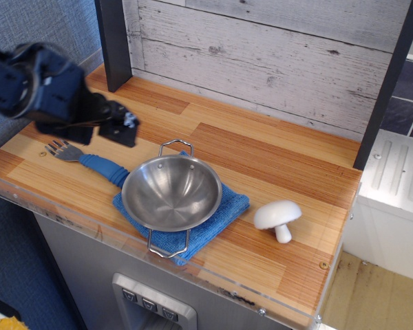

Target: Place the colander on the board's right rear edge

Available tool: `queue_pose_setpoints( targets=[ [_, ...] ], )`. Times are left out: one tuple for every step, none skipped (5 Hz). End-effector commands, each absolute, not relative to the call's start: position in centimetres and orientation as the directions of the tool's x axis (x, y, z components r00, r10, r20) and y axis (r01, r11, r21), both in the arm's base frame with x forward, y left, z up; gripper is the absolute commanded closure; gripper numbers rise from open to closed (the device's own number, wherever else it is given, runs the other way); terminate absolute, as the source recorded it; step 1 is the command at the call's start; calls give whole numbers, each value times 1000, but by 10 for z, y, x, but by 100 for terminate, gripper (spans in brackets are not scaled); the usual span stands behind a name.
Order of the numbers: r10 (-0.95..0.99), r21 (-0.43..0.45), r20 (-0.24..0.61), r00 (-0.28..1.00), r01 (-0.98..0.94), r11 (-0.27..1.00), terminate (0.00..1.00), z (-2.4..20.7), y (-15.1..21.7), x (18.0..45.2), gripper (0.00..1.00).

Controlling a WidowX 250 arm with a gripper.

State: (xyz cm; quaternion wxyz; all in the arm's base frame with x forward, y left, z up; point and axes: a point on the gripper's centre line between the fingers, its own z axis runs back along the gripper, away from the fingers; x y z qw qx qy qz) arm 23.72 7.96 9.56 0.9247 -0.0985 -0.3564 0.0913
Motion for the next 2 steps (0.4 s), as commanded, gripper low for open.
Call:
queue_pose_setpoints(
  targets=[
    [260, -320, 601, 756, -70, 945, 0, 72, 82, 237, 0],
    [273, -370, 582, 766, -50, 928, 0, 60, 73, 238, 0]
  ],
)
